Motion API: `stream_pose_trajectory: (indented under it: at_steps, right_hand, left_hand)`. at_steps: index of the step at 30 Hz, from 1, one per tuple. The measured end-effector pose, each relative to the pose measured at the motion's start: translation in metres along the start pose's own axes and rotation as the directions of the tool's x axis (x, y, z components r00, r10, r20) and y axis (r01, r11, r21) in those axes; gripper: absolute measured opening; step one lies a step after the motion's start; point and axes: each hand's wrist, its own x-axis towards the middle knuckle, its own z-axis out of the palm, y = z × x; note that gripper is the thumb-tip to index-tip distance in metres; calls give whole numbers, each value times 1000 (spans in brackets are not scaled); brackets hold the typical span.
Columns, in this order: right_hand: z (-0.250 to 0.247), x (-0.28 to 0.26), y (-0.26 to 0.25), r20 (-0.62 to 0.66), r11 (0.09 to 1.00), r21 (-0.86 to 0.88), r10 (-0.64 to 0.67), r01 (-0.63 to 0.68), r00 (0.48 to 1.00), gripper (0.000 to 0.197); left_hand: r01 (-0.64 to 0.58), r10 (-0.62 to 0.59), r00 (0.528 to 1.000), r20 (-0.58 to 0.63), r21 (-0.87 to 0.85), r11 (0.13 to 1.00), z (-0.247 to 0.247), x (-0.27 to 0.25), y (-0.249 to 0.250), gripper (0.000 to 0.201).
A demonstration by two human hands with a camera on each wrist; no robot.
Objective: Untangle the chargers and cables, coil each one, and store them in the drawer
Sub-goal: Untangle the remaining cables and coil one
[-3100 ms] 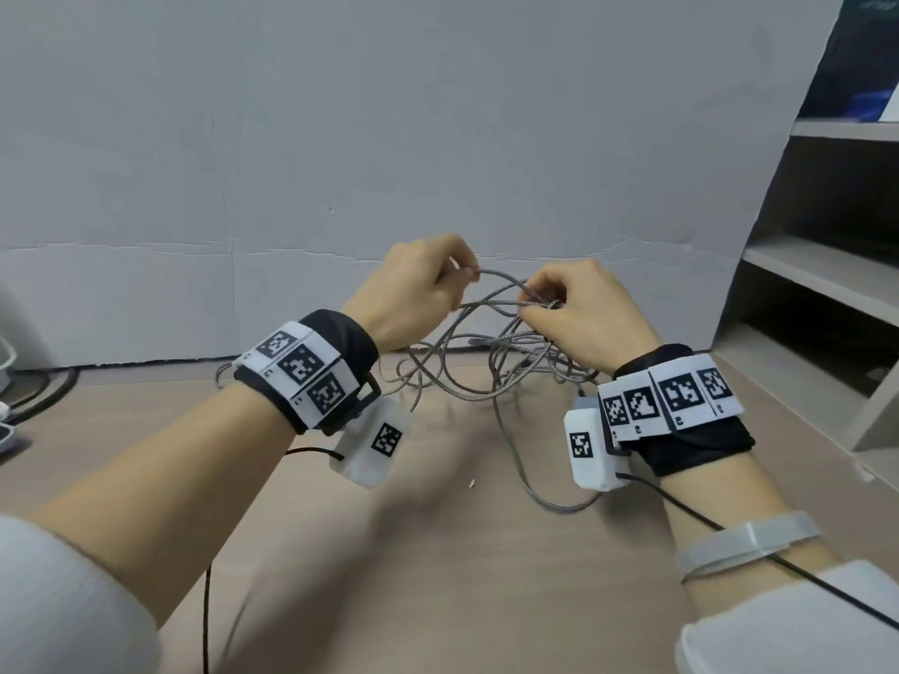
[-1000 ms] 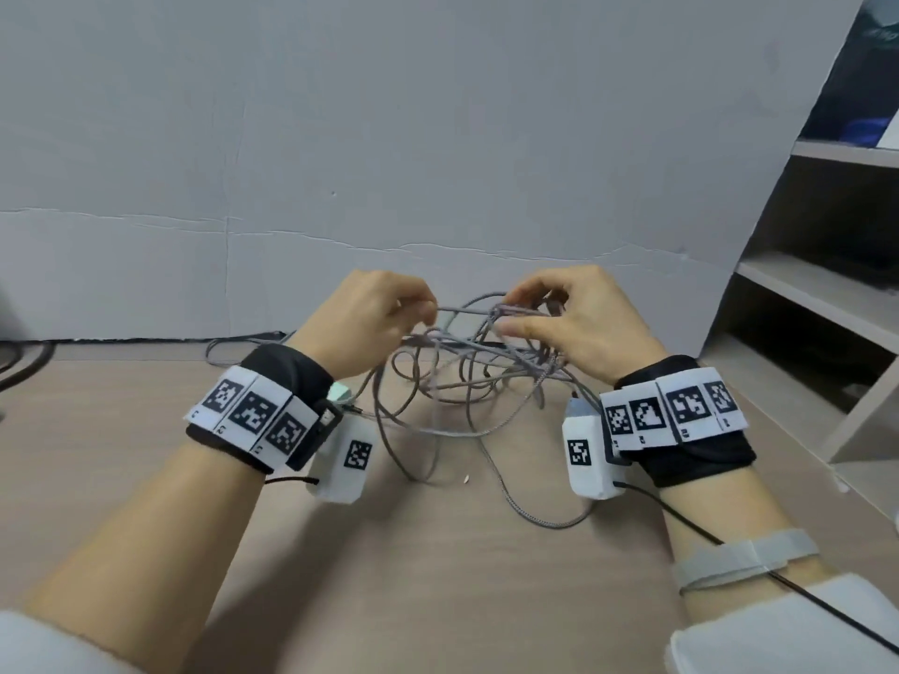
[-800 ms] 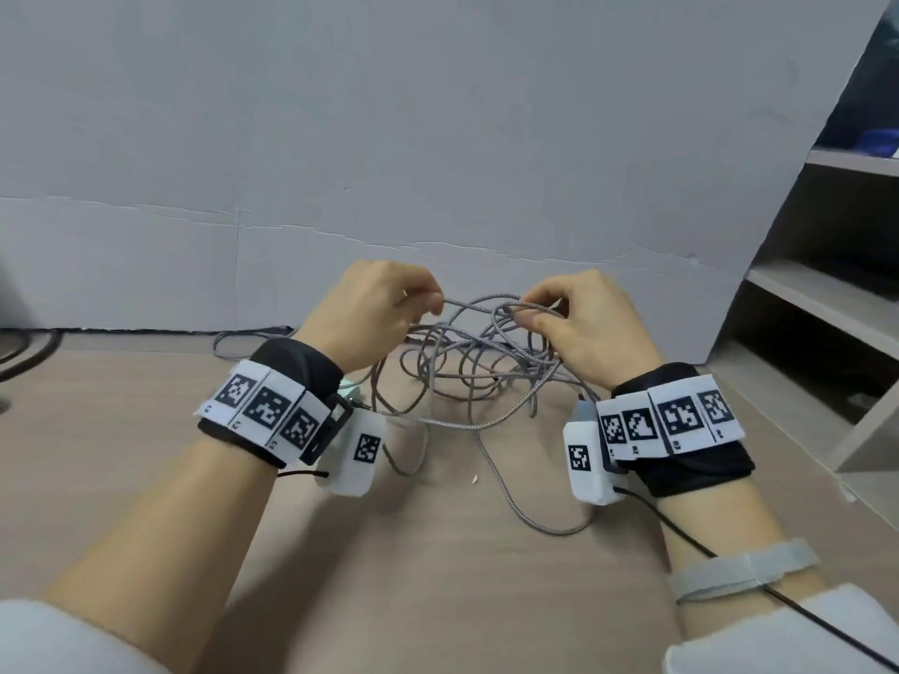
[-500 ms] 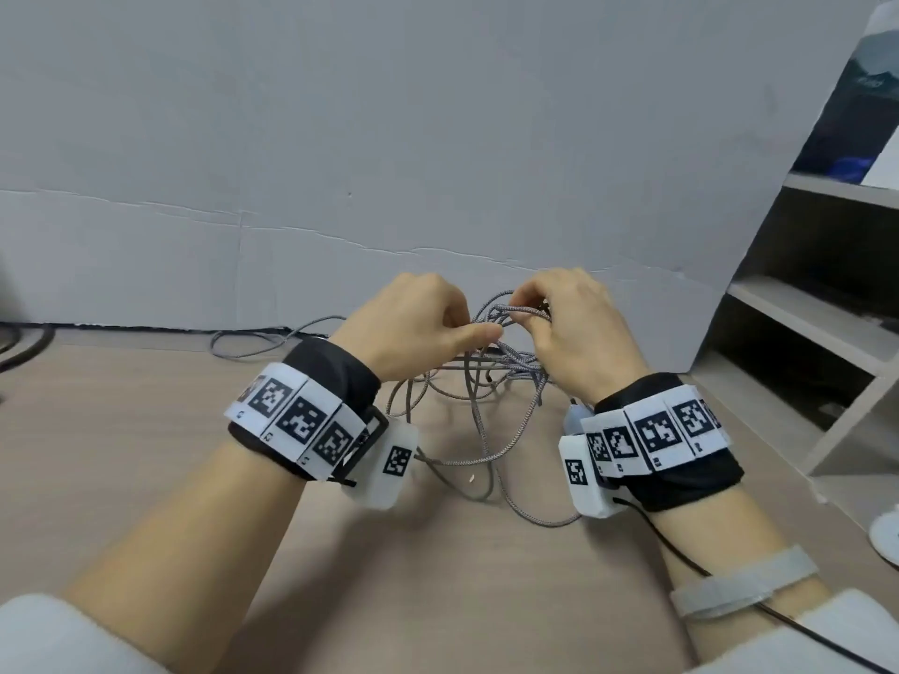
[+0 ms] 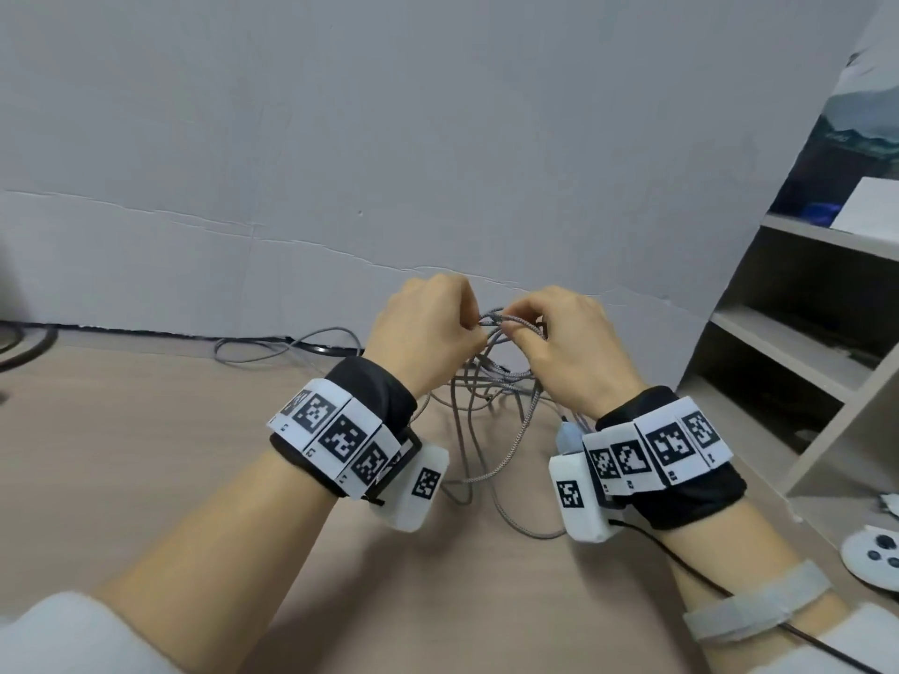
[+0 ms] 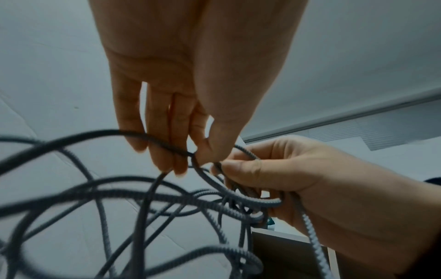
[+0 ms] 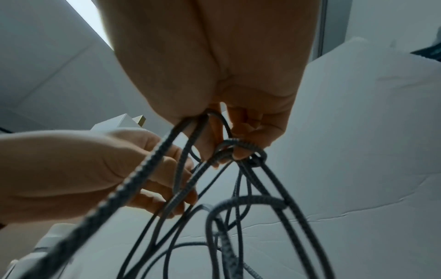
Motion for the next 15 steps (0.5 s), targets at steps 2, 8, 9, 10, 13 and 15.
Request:
stream_pose_trajectory:
  at_steps: [2, 8, 9, 10, 13, 15]
  right_hand:
    - [1, 3, 2, -19, 1000, -4, 30, -30, 999, 14]
    - [-2, 1, 7, -1, 998, 45, 47, -47, 999, 16]
    - [-4, 0, 7, -22, 995, 91, 46, -44, 999, 17]
    - [-5, 0, 6, -39, 990, 136, 53, -47, 998, 17]
    - [-5, 0, 5, -78, 966, 242, 113, -91, 991, 15]
    - [-4, 1, 8, -114, 944, 307, 165, -124, 980, 13]
  left_hand:
    - [10, -10, 1000, 26, -4, 1000, 0, 0, 1, 11]
    - [142, -51, 968, 246, -366, 920, -8, -4, 2, 24]
    - [198, -64, 956, 288, -469, 861, -11, -4, 3, 22]
    - [240, -70, 946, 317, -538, 808, -13, -5, 3, 19]
    - [288, -64, 933, 355, -626, 725, -11, -6, 2, 21]
    - [293, -50, 923, 382, -613, 734, -8, -5, 2, 29]
